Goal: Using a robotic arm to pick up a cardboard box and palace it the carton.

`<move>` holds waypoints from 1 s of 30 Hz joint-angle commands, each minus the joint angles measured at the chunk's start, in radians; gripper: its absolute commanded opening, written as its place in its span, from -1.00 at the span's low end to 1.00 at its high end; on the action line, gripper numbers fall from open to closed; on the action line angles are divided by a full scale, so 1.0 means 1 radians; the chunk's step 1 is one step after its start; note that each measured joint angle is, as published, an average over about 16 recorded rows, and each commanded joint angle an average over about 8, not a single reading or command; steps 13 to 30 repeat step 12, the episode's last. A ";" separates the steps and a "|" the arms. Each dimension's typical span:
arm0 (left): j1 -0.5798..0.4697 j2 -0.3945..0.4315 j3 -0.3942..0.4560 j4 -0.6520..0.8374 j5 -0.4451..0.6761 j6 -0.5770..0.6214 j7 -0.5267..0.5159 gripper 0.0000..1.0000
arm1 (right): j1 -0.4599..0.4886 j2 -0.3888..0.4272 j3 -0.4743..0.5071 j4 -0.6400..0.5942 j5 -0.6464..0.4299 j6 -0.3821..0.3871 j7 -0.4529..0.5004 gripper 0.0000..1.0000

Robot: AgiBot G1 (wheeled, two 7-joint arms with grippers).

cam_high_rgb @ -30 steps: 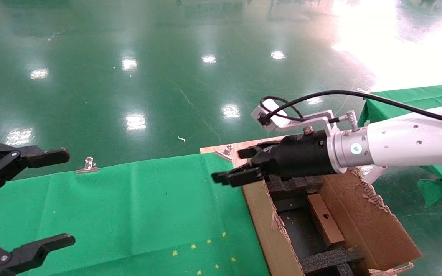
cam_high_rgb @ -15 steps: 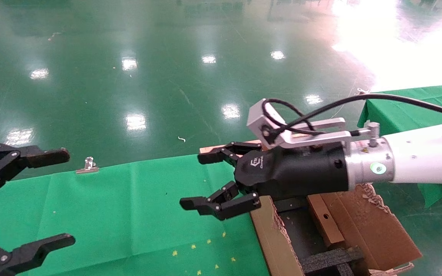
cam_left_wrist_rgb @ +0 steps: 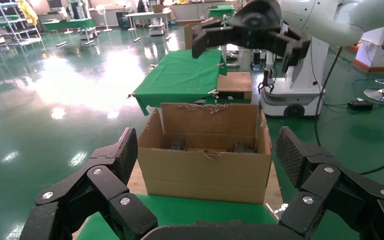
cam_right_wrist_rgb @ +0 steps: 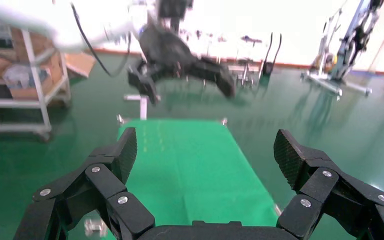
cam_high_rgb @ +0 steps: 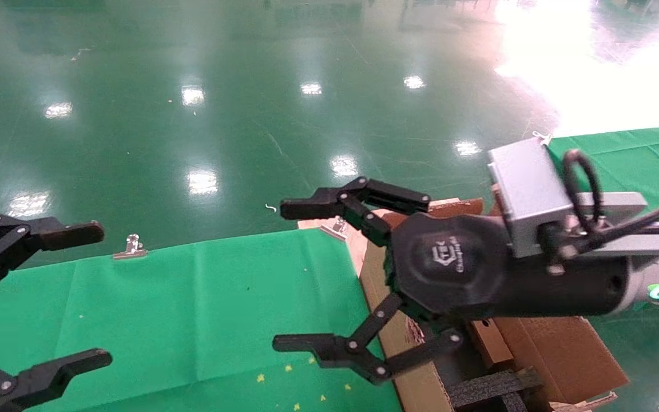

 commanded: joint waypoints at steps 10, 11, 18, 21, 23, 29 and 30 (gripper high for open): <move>0.000 0.000 0.000 0.000 0.000 0.000 0.000 1.00 | -0.018 -0.003 0.027 -0.002 0.017 -0.016 -0.024 1.00; 0.000 0.000 0.000 0.000 0.000 0.000 0.000 1.00 | -0.017 -0.003 0.025 -0.002 0.016 -0.015 -0.023 1.00; 0.000 0.000 0.000 0.000 0.000 0.000 0.000 1.00 | -0.016 -0.002 0.024 -0.002 0.016 -0.015 -0.022 1.00; 0.000 0.000 0.000 0.000 0.000 0.000 0.000 1.00 | -0.016 -0.002 0.024 -0.002 0.016 -0.015 -0.022 1.00; 0.000 0.000 0.000 0.000 0.000 0.000 0.000 1.00 | -0.016 -0.002 0.024 -0.002 0.016 -0.015 -0.022 1.00; 0.000 0.000 0.000 0.000 0.000 0.000 0.000 1.00 | -0.016 -0.002 0.024 -0.002 0.016 -0.015 -0.022 1.00; 0.000 0.000 0.000 0.000 0.000 0.000 0.000 1.00 | -0.016 -0.002 0.024 -0.002 0.016 -0.015 -0.022 1.00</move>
